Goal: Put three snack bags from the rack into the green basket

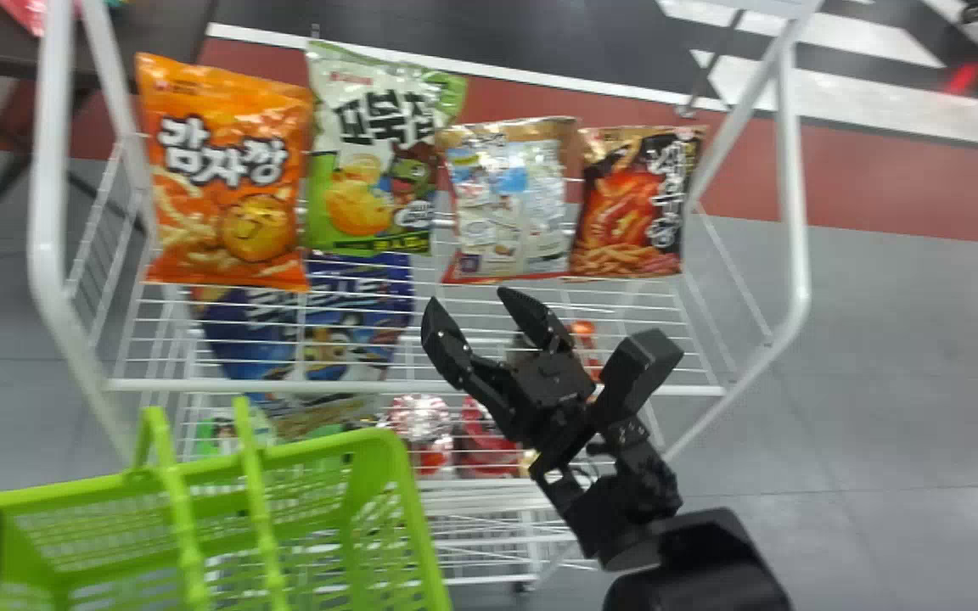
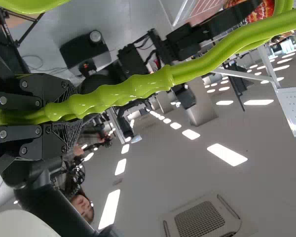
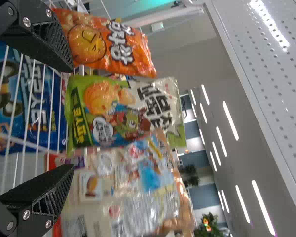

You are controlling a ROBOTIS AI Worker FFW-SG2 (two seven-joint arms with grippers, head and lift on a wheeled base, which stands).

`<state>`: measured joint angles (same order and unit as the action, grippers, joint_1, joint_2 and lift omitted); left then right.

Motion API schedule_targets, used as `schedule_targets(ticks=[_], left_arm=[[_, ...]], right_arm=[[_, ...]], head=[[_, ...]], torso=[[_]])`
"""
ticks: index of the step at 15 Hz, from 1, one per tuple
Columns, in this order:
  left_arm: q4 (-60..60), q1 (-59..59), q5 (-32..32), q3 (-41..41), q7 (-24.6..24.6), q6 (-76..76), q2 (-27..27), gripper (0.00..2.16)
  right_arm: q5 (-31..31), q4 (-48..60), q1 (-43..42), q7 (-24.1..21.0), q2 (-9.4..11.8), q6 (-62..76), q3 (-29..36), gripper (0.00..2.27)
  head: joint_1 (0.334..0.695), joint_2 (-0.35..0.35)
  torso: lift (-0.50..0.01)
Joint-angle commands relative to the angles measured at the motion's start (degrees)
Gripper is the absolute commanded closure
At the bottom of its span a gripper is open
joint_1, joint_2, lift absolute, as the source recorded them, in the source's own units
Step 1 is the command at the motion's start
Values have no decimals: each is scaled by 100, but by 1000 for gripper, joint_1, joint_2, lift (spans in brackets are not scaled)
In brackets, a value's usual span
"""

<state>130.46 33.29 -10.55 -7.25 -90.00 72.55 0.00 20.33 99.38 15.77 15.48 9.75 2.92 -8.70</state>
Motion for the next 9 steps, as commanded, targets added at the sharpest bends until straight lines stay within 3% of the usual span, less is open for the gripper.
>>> schedule_targets(ticks=[1, 6, 9], left_arm=[[6, 11, 0, -22, -57, 1, -15, 2145], [6, 11, 0, -40, -57, 1, -15, 2145], [15, 11, 0, -84, -57, 1, -15, 2145]], right_arm=[[-108, 12, -540, -159, 0, -552, -554, 130], [-415, -340, -1770, -625, -70, -1290, -1644, 127], [-688, -885, -2412, -783, -448, -1466, -1960, 124]], head=[[695, -174], [695, 16], [695, 106]], torso=[[0], [0], [0]])
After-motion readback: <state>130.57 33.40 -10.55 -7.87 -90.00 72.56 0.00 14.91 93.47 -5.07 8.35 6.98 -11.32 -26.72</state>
